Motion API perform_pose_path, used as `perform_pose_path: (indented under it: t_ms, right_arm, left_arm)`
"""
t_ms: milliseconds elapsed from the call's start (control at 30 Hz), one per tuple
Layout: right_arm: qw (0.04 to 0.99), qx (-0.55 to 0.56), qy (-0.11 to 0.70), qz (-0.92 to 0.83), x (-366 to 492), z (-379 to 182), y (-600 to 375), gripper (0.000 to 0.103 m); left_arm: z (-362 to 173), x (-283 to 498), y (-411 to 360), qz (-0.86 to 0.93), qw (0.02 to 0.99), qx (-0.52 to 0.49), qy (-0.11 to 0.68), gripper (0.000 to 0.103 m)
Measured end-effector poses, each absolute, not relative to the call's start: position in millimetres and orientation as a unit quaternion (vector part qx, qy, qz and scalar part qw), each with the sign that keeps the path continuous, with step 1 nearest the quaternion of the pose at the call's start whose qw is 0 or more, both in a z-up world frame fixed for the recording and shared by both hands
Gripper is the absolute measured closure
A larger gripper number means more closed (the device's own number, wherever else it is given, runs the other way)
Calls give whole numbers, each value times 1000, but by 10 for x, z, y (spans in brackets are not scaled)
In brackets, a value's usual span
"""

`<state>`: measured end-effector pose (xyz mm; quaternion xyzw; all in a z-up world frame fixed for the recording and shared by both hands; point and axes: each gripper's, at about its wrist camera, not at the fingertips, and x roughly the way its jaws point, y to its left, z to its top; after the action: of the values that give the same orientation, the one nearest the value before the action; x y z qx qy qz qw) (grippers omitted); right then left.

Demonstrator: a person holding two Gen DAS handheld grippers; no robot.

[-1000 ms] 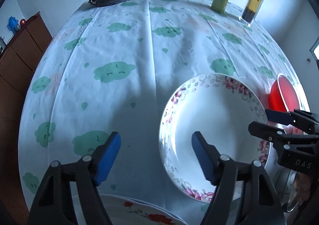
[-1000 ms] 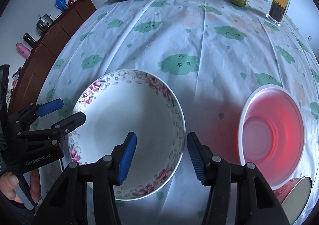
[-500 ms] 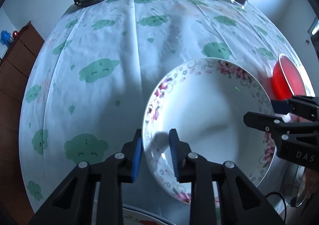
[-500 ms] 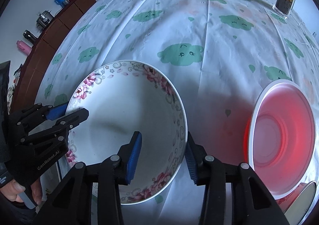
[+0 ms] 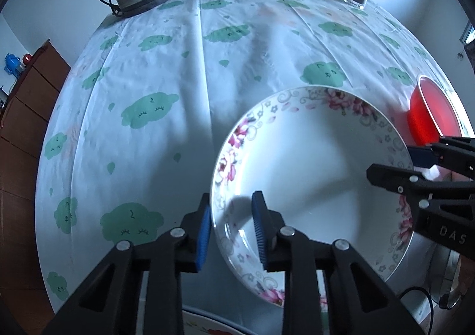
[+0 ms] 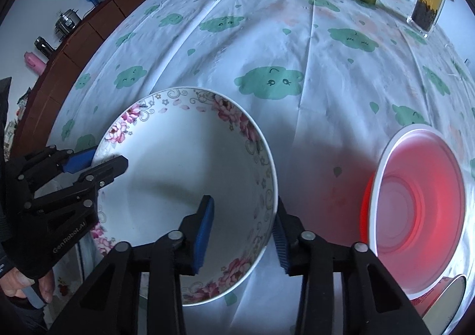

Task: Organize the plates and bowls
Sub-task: 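Close the left gripper on the bowl rim while the right gripper grips it too, then lift the pink-floral bowl off the tablecloth with both grippers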

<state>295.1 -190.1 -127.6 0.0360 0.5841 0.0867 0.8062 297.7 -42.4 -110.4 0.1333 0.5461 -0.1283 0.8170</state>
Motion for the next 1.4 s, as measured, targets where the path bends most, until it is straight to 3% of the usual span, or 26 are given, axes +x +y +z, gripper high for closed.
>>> perform_pose_path:
  t_ms: [200,1400]
  right_arm:
    - [809,41,580,87,2941,-1271,-1944,80]
    - [812,61,570,110,2902,-1137,-1910,82]
  left_arm:
    - [-1112,2935,-474,-106,827,170,526,79]
    - [-969,2836,-384,-88,852,161,490,79]
